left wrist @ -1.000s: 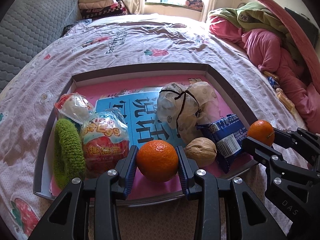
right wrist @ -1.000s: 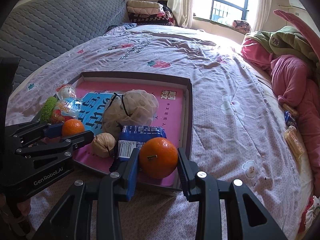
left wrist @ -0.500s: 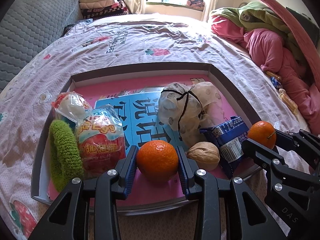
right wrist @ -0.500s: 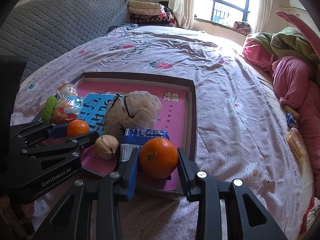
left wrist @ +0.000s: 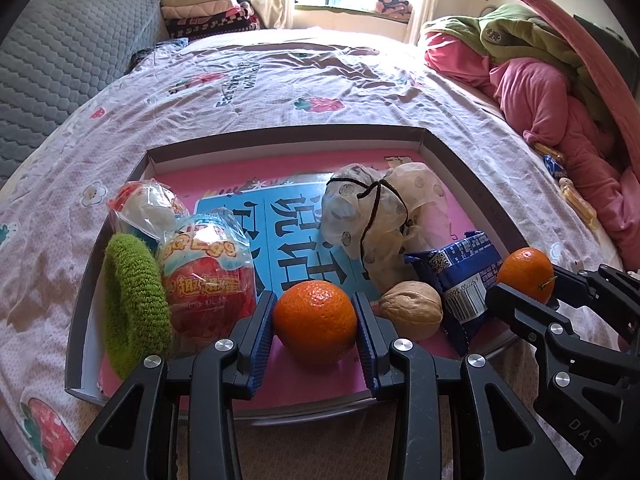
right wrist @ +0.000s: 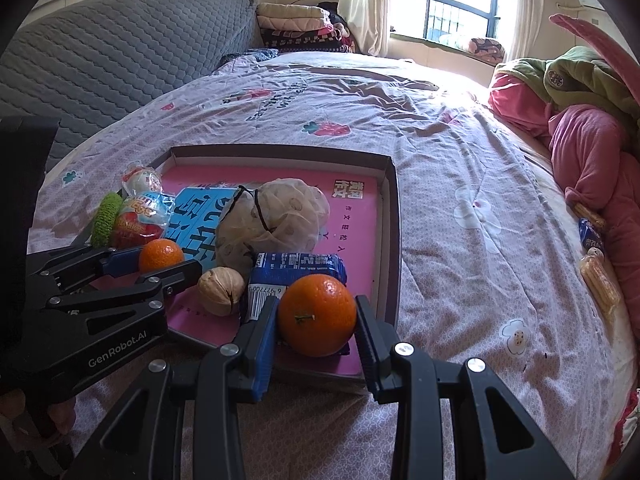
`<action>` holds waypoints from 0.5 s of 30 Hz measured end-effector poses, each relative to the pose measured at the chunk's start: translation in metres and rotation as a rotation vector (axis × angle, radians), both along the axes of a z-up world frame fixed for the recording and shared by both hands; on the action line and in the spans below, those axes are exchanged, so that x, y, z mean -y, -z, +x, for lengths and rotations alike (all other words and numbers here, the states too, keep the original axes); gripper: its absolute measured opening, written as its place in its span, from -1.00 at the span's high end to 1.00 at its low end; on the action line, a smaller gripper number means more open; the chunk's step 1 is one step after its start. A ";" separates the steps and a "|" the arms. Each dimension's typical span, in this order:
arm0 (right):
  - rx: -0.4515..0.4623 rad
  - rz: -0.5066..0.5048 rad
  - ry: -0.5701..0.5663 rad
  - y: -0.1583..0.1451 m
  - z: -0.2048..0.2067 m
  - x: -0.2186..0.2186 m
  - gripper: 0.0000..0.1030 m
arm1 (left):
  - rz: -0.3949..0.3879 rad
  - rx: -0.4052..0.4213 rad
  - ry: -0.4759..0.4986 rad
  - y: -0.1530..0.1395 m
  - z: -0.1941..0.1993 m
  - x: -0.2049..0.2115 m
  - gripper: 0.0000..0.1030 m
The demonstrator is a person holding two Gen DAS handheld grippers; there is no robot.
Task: Organize objects
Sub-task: 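Move both held oranges over the tray and lower them toward its base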
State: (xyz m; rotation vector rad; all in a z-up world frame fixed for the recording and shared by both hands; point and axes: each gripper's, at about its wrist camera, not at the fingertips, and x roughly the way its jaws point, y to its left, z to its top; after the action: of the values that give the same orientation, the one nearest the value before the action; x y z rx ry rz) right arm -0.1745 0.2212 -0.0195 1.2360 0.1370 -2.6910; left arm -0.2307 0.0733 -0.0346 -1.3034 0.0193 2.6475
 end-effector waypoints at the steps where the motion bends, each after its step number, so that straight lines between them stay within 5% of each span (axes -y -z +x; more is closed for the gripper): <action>1: 0.000 0.000 0.000 0.000 0.000 0.000 0.28 | -0.001 0.000 0.001 0.000 0.001 0.000 0.24; 15: 0.022 0.000 -0.004 0.000 0.004 -0.001 0.28 | 0.001 -0.002 0.017 -0.002 0.010 -0.001 0.24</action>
State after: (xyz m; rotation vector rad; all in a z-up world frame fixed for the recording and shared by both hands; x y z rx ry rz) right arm -0.1707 0.2226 -0.0194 1.2638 0.1362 -2.6726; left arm -0.2210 0.0743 -0.0324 -1.2947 0.0292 2.6347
